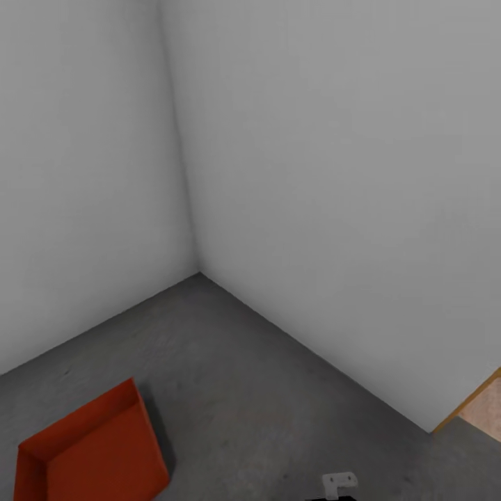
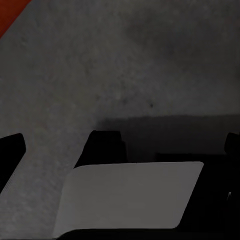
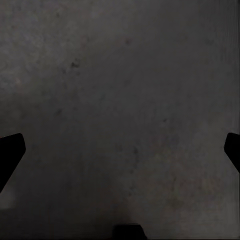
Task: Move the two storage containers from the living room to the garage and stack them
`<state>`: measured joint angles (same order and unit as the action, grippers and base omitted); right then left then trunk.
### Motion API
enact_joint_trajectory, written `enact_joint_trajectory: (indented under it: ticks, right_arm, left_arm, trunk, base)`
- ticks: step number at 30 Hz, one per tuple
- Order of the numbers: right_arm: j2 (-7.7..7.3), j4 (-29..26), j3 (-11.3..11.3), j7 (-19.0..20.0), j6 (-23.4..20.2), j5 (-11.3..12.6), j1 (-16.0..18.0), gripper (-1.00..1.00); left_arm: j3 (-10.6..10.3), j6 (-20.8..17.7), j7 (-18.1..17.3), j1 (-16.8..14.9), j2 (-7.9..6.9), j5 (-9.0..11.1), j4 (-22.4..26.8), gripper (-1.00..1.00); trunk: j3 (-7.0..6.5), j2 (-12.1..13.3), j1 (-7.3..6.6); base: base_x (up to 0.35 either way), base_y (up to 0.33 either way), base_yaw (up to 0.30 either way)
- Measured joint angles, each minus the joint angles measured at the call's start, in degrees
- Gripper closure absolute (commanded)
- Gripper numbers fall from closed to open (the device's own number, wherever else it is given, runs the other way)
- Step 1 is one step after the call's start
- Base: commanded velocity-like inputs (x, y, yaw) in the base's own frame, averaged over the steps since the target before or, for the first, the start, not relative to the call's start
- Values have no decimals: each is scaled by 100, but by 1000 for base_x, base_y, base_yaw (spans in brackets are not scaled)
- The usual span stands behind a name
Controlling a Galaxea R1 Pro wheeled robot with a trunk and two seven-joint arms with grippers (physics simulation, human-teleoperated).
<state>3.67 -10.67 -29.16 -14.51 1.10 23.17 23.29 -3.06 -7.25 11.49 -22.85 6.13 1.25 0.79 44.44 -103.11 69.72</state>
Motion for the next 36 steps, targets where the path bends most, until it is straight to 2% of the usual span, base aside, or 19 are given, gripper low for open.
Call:
enact_joint_trajectory:
  ticks: [3, 4, 5, 9, 15, 21, 36]
  right_arm:
    - [0, 16, 0, 1, 0, 0, -85, -100]
    - [7, 161, 4, 6, -1, 0, -115, -100]
    - [16, 210, 2, 6, 0, -3, -120, -100]
    - [26, 287, 4, 8, 5, -3, -173, -100]
    - [27, 384, 4, 16, 9, -3, -238, -100]
    - [18, 476, 5, 22, 11, -3, -304, -100]
    - [-4, 649, 3, 53, 18, 4, -343, -100]
  left_arm:
    - [3, -2, 1, 17, -169, 8, -56, -100]
    - [3, 36, 1, 41, -308, 16, -68, -100]
    - [3, 92, 1, 43, -368, 26, -69, -100]
    - [5, 436, 0, 55, -526, 77, -71, -100]
    - [7, 636, -8, 243, -582, 91, -73, -100]
    - [6, 1186, -3, 517, -665, 101, -72, -100]
    - [5, 1312, 5, 667, -635, 97, -68, -100]
  trunk:
    - [0, 0, 0]
    - [0, 0, 0]
    - [0, 0, 0]
    - [0, 0, 0]
    - [0, 0, 0]
    - [0, 0, 0]
    - [0, 0, 0]
  base:
    - [0, 0, -288]
    - [0, 0, -289]
    - [0, 0, -289]
    - [0, 0, -290]
    - [0, 0, -290]
    - [0, 0, -294]
    - [0, 0, -298]
